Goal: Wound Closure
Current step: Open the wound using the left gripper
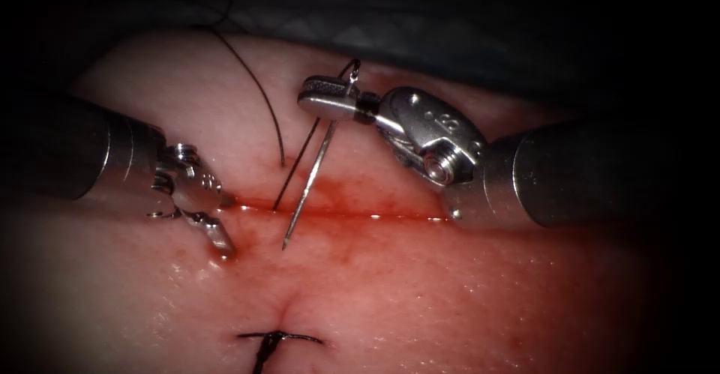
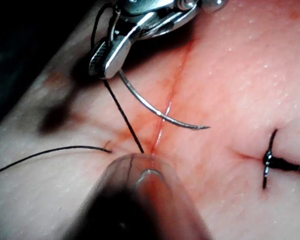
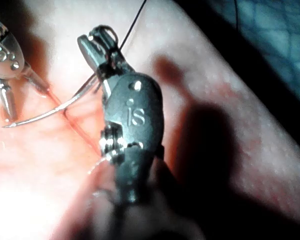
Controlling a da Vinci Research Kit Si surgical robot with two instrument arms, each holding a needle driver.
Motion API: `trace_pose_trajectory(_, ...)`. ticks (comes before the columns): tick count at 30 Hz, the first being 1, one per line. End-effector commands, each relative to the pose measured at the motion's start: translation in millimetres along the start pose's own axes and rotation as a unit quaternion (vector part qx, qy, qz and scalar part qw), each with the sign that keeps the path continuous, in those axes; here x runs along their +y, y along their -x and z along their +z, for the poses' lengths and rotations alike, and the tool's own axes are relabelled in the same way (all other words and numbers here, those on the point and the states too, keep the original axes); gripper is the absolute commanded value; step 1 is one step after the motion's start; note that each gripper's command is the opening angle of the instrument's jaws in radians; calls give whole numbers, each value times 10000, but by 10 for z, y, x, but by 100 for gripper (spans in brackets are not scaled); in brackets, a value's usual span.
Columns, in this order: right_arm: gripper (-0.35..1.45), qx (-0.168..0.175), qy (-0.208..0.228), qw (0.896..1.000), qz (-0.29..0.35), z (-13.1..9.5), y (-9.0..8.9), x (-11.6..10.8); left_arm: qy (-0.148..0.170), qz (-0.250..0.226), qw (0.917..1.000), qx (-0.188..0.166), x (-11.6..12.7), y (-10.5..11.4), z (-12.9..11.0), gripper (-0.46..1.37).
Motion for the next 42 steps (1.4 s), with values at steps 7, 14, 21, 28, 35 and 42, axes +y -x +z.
trace_pose_trajectory(7, -35, 11, 30, 10000, -9, -1, -3, 0, 6, -6, 10000, 13, 1, 0, -4, 75)
trace_pose_trajectory(14, -35, 22, 22, 10000, -30, -3, -5, 1, 67, -16, 9996, 261, -1, -5, -14, 23)
trace_pose_trajectory(21, -35, 32, 21, 10000, -49, -6, -7, 3, 129, 50, 9992, 378, 2, -7, -22, 8)
trace_pose_trajectory(28, -35, 30, 20, 10000, -44, -7, -8, 4, 251, 44, 9972, 707, -6, -14, -32, 2)
trace_pose_trajectory(35, -35, 30, 21, 10000, -43, -7, -9, 4, 344, 251, 9938, 1028, -19, -20, -38, -35)
trace_pose_trajectory(42, -35, 44, 25, 10000, -69, -7, -9, 4, 330, 543, 9923, 1064, -16, -14, -35, -35)
